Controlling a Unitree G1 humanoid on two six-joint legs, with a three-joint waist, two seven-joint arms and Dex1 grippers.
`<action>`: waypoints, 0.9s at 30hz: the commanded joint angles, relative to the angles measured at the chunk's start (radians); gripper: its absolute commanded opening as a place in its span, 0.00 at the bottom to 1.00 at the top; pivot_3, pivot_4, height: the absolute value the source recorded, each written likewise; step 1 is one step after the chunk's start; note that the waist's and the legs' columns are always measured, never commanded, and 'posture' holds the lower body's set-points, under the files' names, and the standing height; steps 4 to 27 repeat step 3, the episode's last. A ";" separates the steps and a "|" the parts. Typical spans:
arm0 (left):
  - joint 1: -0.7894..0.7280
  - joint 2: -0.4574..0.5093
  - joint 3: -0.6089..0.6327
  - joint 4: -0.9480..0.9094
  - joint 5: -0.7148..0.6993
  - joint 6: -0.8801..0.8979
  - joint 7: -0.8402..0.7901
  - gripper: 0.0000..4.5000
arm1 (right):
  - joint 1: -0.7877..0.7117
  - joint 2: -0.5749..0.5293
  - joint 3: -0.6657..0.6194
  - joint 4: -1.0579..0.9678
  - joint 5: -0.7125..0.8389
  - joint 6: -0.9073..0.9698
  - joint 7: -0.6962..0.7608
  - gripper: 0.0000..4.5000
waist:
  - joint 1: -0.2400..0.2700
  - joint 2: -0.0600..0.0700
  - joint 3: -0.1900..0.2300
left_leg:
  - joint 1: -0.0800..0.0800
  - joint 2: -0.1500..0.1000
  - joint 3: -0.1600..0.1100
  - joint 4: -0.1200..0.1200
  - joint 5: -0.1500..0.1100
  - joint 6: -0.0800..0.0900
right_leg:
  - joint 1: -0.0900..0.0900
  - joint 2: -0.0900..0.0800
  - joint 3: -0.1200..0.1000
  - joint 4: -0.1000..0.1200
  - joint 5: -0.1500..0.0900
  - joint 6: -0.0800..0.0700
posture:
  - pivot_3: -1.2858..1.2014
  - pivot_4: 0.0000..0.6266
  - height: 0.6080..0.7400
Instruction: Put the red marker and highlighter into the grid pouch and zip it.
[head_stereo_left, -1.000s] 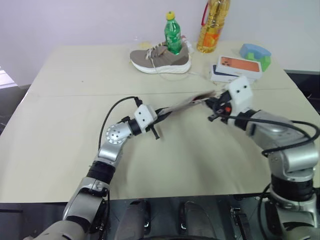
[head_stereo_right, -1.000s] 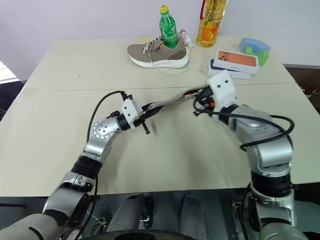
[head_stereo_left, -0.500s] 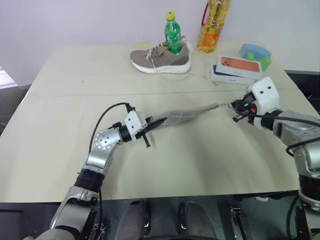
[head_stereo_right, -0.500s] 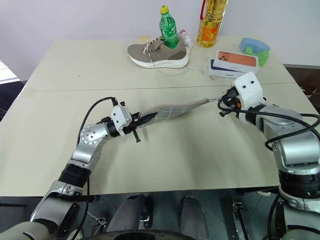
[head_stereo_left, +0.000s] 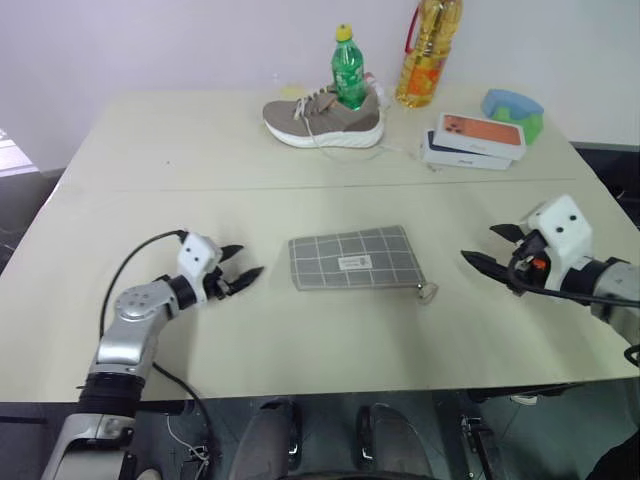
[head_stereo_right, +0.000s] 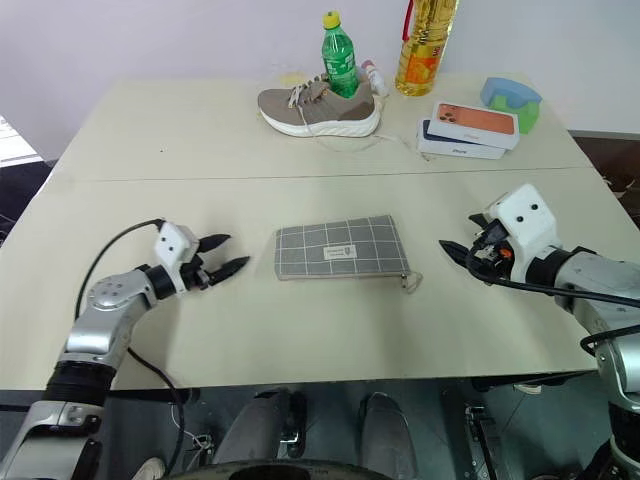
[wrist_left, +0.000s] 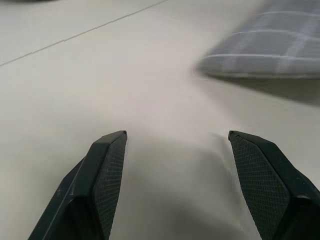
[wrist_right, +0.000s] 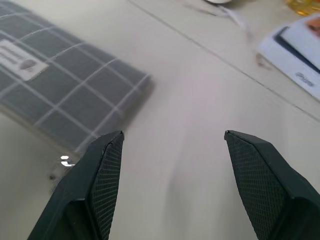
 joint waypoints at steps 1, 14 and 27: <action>0.006 0.013 0.074 -0.011 -0.019 0.042 0.061 0.76 | 0.015 0.033 -0.081 0.039 0.004 -0.066 -0.020 0.73 | -0.001 0.000 0.000 | 0.000 0.000 0.000 0.000 0.000 0.000 | 0.000 0.000 0.000 0.000 0.000 0.000 | 0.52 0.24 1.00; 0.018 0.013 0.082 -0.021 -0.022 0.058 0.056 0.76 | 0.033 0.051 -0.095 0.047 0.018 -0.076 -0.015 0.73 | -0.002 0.000 0.000 | 0.000 0.000 0.000 0.000 0.000 0.000 | 0.000 0.000 0.000 0.000 0.000 0.000 | 0.52 0.24 1.00; 0.018 0.013 0.082 -0.021 -0.022 0.058 0.056 0.76 | 0.033 0.051 -0.095 0.047 0.018 -0.076 -0.015 0.73 | -0.002 0.000 0.000 | 0.000 0.000 0.000 0.000 0.000 0.000 | 0.000 0.000 0.000 0.000 0.000 0.000 | 0.52 0.24 1.00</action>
